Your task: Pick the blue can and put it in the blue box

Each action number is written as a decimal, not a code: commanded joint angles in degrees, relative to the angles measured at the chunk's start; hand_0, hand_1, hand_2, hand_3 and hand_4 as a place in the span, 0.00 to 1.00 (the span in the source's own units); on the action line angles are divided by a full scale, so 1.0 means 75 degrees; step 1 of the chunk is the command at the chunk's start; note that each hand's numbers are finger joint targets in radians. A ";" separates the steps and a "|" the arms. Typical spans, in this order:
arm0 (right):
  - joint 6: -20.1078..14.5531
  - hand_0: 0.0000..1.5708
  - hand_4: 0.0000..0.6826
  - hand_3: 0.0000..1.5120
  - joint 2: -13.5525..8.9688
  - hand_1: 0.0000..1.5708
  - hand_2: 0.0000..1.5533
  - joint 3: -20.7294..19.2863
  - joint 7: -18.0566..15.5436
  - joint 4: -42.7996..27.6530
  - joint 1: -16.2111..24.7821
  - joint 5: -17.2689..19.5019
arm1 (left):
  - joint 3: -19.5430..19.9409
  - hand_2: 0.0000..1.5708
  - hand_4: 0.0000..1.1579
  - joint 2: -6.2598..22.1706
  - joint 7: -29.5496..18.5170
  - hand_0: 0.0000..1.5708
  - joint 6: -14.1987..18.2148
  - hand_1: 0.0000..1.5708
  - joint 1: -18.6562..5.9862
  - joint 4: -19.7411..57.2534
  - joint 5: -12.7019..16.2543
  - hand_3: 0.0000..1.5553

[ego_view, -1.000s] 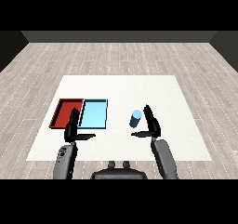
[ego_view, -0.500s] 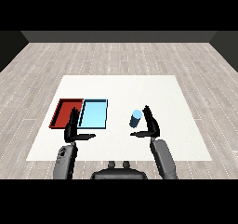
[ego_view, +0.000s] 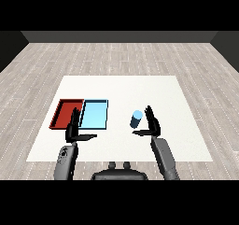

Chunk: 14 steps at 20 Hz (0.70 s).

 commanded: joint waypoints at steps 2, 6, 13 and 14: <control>-0.0072 0.00 0.00 0.00 -0.0017 0.00 0.00 -0.0348 0.0455 0.0509 -0.0460 -0.0113 | -0.0033 0.00 0.00 0.0033 0.0099 0.00 -0.0163 0.00 0.0311 -0.0226 0.0139 0.00; 0.0018 0.00 0.00 0.00 0.0014 0.00 0.00 -0.0654 -0.0002 0.1287 -0.0815 -0.0259 | -0.0123 0.00 0.00 -0.0026 0.0276 0.00 -0.0031 0.00 0.0261 -0.0397 0.0027 0.00; -0.0030 0.00 0.00 0.00 0.0035 0.00 0.00 -0.0753 -0.0638 0.2381 -0.0934 -0.0357 | 0.0084 0.00 0.00 0.0204 0.0222 0.00 -0.0098 0.00 0.0272 -0.0471 0.0043 0.00; -0.0269 0.00 0.00 0.00 0.0038 0.00 0.00 -0.0821 0.0371 0.2110 -0.1680 -0.0461 | -0.0056 0.00 0.00 -0.0092 0.0239 0.00 0.0238 0.00 -0.0029 -0.0243 -0.0106 0.00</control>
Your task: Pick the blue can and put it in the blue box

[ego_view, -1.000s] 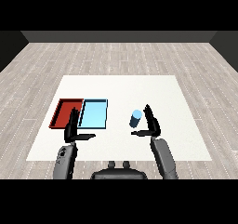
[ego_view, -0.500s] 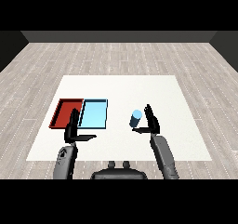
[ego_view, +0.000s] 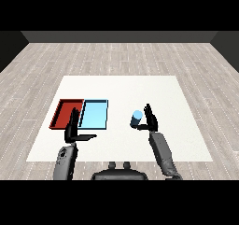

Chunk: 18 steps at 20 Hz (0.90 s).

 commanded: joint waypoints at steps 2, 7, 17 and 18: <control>0.0013 0.00 0.00 0.00 0.0046 0.00 0.00 -0.0198 -0.0228 0.1095 -0.0644 -0.0127 | 0.0322 0.00 0.00 0.0200 -0.0123 0.00 -0.0145 0.00 -0.0308 0.0236 0.0214 0.00; 0.0186 0.00 0.00 0.00 0.0055 0.00 0.00 -0.0461 -0.0622 0.2251 -0.1226 -0.0469 | 0.0359 0.00 0.00 0.0233 -0.0261 0.00 -0.0025 0.00 -0.0368 0.0390 0.0076 0.00; 0.0051 0.00 0.00 0.00 0.0058 0.00 0.00 -0.0190 -0.0848 0.2246 -0.1234 -0.0960 | 0.0068 0.00 0.00 0.0076 0.0064 0.00 0.0187 0.00 -0.0094 -0.0281 -0.0114 0.00; -0.0348 0.00 0.00 0.00 0.0058 0.00 0.00 0.0494 -0.1053 0.2701 -0.1406 -0.1290 | -0.0025 0.00 0.00 0.0088 0.0284 0.00 -0.0038 0.00 0.0118 -0.0538 0.0055 0.00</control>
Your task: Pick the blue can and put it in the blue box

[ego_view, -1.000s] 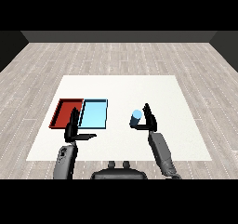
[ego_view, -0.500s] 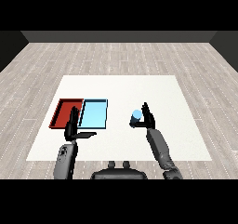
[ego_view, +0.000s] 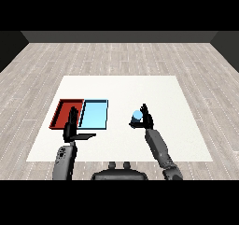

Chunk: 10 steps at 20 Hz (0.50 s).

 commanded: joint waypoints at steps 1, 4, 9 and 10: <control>-0.0296 0.00 0.00 0.00 0.0010 0.00 0.00 0.0628 -0.0513 0.0853 -0.0509 -0.0636 | 0.0141 0.00 0.00 0.0085 -0.0499 0.00 -0.0133 0.00 -0.0164 0.0681 -0.0008 0.00; 0.0179 0.00 0.00 0.00 -0.0010 0.00 0.00 0.0085 -0.0228 0.0479 -0.0242 -0.0260 | 0.0044 0.00 0.00 -0.0034 -0.0181 0.00 -0.0114 0.00 0.0040 0.0212 0.0126 0.00; -0.0154 0.00 0.00 0.00 0.0009 0.00 0.00 0.0295 0.0145 0.0030 0.0056 -0.0156 | -0.0007 0.00 0.00 -0.0109 -0.0629 0.00 0.0098 0.00 -0.0026 0.0637 -0.0155 0.00; -0.0527 0.00 0.00 0.00 0.0010 0.00 0.00 0.0485 0.0113 0.0635 -0.0787 -0.0620 | 0.0538 0.00 0.00 0.0283 -0.0474 0.00 -0.0232 0.00 -0.0670 0.1143 0.0294 0.00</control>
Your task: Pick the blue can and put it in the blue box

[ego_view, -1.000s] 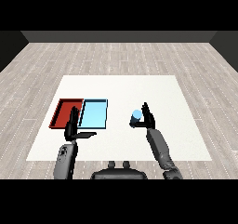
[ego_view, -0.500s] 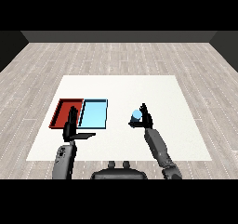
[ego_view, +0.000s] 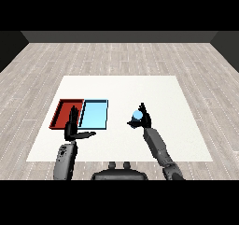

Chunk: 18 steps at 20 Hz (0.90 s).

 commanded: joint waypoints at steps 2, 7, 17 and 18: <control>0.0108 0.00 0.00 0.00 0.0013 0.00 0.00 0.0086 -0.0824 0.0928 -0.0172 -0.0159 | 0.0274 0.00 0.00 0.0250 -0.0289 0.00 -0.0484 0.00 0.0209 0.0119 0.0404 0.00; -0.0348 0.00 0.00 0.00 -0.0005 0.00 0.32 -0.0246 -0.0472 0.1017 -0.0583 0.0017 | -0.0062 0.00 0.00 0.0070 0.0017 0.00 -0.0196 0.00 0.0793 -0.0786 0.0135 0.00; -0.1217 0.93 0.78 0.94 -0.0013 0.93 0.93 -0.0220 -0.0077 0.1495 -0.1140 0.0116 | -0.0269 0.00 0.00 -0.0204 0.0215 0.00 0.0157 0.00 0.0224 -0.0536 -0.0112 0.00; -0.1418 0.93 0.77 0.94 0.0013 0.93 0.93 0.0027 0.0261 0.0735 -0.0578 0.0286 | -0.0095 0.00 0.00 0.0000 -0.0055 0.00 -0.0071 0.00 0.0355 -0.0343 -0.0038 0.00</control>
